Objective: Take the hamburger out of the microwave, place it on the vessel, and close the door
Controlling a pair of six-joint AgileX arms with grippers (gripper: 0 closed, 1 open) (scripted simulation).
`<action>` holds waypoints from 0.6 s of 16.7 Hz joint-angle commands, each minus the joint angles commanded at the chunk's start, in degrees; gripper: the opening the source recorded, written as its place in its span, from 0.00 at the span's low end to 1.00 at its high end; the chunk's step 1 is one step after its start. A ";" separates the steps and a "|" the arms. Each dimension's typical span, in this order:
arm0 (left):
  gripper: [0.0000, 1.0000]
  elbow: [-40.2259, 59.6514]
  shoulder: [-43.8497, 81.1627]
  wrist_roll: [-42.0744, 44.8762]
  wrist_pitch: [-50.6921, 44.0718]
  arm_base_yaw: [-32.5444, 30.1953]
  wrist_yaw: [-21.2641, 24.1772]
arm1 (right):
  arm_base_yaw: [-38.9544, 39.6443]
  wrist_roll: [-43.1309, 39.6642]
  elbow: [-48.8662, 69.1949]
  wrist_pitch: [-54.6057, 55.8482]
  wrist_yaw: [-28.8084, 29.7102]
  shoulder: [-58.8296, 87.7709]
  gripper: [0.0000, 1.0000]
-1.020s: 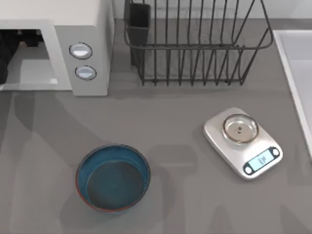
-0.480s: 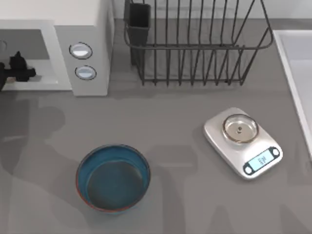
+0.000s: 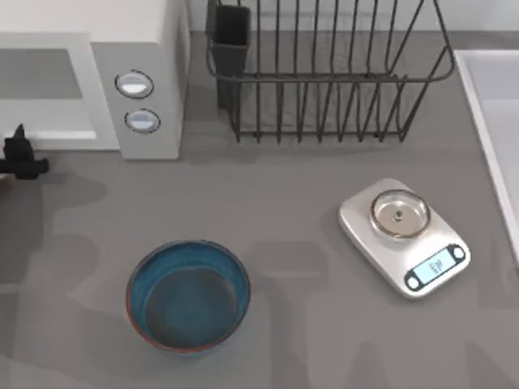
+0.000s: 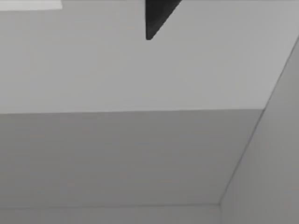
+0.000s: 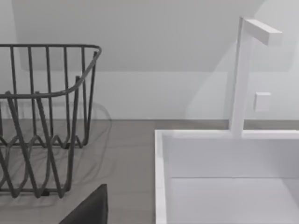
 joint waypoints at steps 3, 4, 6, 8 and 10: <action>0.00 0.28 0.11 0.09 -0.12 -0.36 -0.12 | 0.00 0.00 0.00 0.00 0.00 0.00 1.00; 0.00 0.30 -0.04 0.09 -0.27 -0.36 -0.13 | 0.00 0.00 0.00 0.00 0.00 0.00 1.00; 0.00 0.39 -2.08 0.10 -2.32 -0.36 -0.16 | 0.00 0.00 0.00 0.00 0.00 0.00 1.00; 0.00 0.50 -5.92 0.11 -6.22 -0.37 -0.22 | 0.00 0.00 0.00 0.00 0.00 0.00 1.00; 0.00 0.64 -10.68 0.13 -11.20 -0.36 -0.29 | 0.00 0.00 0.00 0.00 0.00 0.00 1.00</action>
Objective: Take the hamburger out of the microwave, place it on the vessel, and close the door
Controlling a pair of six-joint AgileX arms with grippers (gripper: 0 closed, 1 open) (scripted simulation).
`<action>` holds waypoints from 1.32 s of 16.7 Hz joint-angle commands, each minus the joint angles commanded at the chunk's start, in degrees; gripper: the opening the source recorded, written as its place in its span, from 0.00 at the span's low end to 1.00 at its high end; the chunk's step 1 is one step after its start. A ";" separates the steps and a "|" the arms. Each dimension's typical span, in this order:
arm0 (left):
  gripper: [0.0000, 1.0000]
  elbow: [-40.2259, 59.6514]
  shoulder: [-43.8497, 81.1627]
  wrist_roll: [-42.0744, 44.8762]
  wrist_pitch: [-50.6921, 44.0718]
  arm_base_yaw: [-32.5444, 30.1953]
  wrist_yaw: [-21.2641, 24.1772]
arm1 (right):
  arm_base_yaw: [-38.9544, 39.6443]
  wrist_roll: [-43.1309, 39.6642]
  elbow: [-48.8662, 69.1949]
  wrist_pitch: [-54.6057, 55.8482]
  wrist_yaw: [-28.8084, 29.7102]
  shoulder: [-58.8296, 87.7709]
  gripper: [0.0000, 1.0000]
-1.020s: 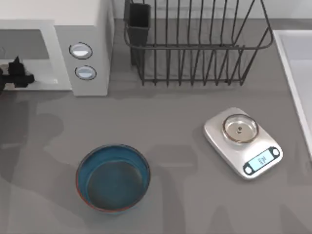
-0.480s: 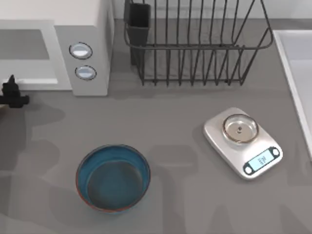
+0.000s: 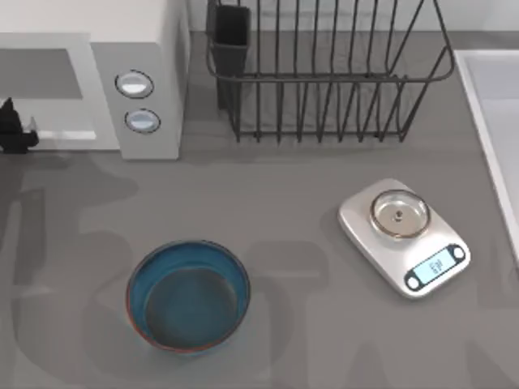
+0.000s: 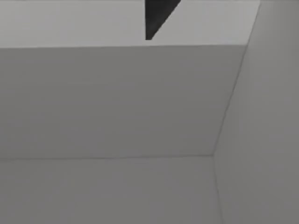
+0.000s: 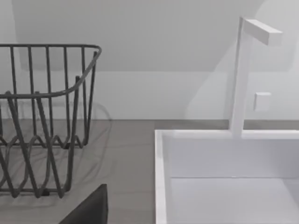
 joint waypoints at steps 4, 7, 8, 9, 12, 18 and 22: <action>0.00 0.46 -8.98 0.05 -9.70 0.04 -0.10 | 0.00 0.00 0.00 0.00 0.00 0.00 1.00; 0.00 0.66 -11.77 0.07 -12.53 0.06 -0.12 | 0.00 0.00 0.00 0.00 0.00 0.00 1.00; 0.00 0.66 -11.77 0.07 -12.53 0.06 -0.12 | 0.00 0.00 0.00 0.00 0.00 0.00 1.00; 0.00 0.66 -11.77 0.07 -12.53 0.06 -0.12 | 0.00 0.00 0.00 0.00 0.00 0.00 1.00; 0.00 0.02 -11.77 -0.03 -12.30 -0.72 -0.66 | 0.00 0.00 0.00 0.00 0.00 0.00 1.00; 0.00 -8.91 -15.52 -3.84 -10.95 -16.81 -10.50 | 0.00 0.00 0.00 0.00 0.00 0.00 1.00; 0.00 -18.66 -20.53 -7.86 -10.06 -35.09 -20.86 | 0.00 0.00 0.00 0.00 0.00 0.00 1.00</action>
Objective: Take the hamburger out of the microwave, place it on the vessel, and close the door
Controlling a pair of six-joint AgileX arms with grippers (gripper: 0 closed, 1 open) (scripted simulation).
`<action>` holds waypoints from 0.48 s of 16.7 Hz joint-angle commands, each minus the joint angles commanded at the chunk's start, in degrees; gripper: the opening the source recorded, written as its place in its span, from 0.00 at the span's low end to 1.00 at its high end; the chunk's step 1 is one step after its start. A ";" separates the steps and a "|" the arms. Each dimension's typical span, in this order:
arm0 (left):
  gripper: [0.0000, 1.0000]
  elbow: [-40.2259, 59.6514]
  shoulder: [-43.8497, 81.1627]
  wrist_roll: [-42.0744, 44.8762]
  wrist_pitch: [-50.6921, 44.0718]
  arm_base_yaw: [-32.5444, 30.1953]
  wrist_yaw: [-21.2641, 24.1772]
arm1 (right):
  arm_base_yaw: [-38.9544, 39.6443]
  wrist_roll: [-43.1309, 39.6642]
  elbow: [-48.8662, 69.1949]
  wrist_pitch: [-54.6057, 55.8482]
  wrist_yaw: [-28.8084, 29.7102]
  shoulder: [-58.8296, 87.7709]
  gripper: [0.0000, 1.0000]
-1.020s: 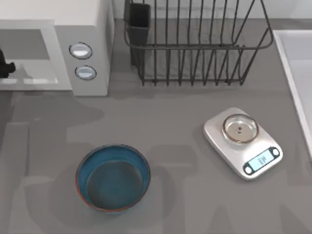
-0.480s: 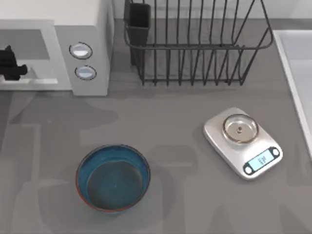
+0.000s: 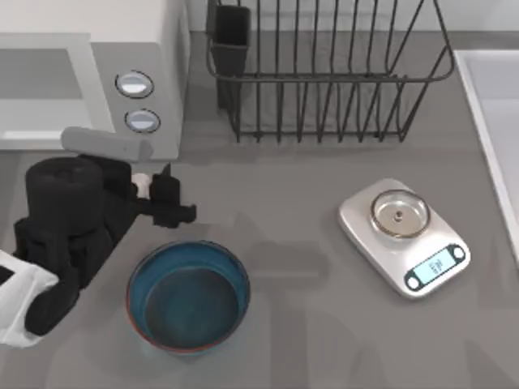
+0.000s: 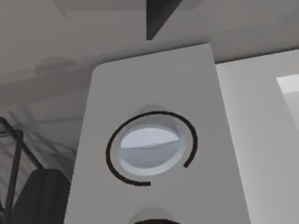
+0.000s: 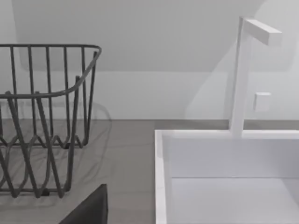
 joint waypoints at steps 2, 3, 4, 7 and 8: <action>0.00 -5.08 -2.95 -2.04 0.25 -9.17 -5.26 | 0.00 0.00 0.00 0.00 0.00 0.00 1.00; 0.00 -7.52 -4.46 -3.01 0.31 -13.40 -7.75 | 0.00 0.00 0.00 0.00 0.00 0.00 1.00; 0.00 -9.79 -5.90 -3.91 0.35 -17.22 -10.06 | 0.00 0.00 0.00 0.00 0.00 0.00 1.00; 0.00 -15.14 -9.37 -6.00 0.38 -25.29 -15.45 | 0.00 0.00 0.00 0.00 0.00 0.00 1.00; 0.00 -16.26 -10.10 -6.44 0.38 -26.79 -16.58 | 0.00 0.00 0.00 0.00 0.00 0.00 1.00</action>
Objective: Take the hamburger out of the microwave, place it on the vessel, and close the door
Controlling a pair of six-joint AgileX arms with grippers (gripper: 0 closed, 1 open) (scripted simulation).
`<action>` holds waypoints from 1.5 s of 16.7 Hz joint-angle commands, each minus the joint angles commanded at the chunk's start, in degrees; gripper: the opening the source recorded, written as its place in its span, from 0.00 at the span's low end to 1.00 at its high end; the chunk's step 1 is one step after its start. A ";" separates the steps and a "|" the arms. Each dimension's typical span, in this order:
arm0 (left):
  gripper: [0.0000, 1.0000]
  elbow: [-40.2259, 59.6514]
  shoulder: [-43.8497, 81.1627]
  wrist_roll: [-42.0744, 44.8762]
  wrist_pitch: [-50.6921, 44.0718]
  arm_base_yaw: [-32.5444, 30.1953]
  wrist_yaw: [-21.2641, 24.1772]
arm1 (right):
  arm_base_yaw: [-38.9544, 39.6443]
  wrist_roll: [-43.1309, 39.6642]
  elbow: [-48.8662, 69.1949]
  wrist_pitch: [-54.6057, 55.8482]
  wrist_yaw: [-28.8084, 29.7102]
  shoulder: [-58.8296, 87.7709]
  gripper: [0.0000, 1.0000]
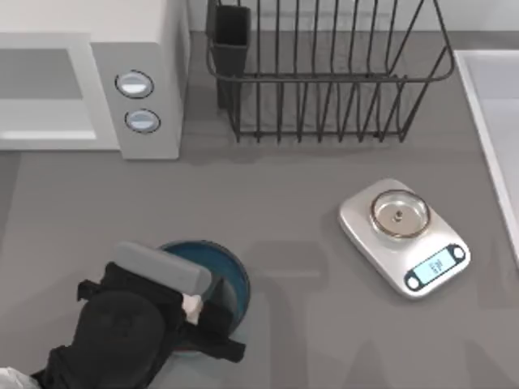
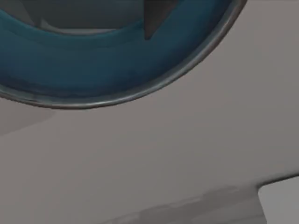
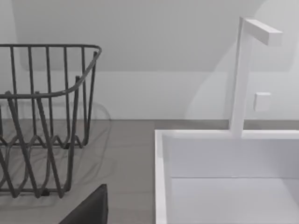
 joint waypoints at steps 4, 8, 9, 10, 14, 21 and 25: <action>0.00 -0.85 -0.55 -0.33 0.01 -1.10 -0.86 | 0.00 0.00 0.00 0.00 0.00 0.00 1.00; 0.00 -0.46 0.45 -0.09 0.52 -0.70 -0.57 | 0.00 0.00 0.00 0.00 0.00 0.00 1.00; 0.00 -0.12 1.45 0.04 1.33 -0.45 -0.33 | 0.00 0.00 0.00 0.00 0.00 0.00 1.00; 0.00 0.34 2.80 0.21 2.41 -0.12 -0.01 | 0.00 0.00 0.00 0.00 0.00 0.00 1.00; 0.00 2.75 10.12 1.14 8.17 1.70 1.73 | 0.00 0.00 0.00 0.00 0.00 0.00 1.00; 0.00 4.95 18.41 2.15 14.08 3.67 3.65 | 0.00 0.00 0.00 0.00 0.00 0.00 1.00; 0.08 4.95 18.41 2.15 14.08 3.67 3.65 | 0.00 0.00 0.00 0.00 0.00 0.00 1.00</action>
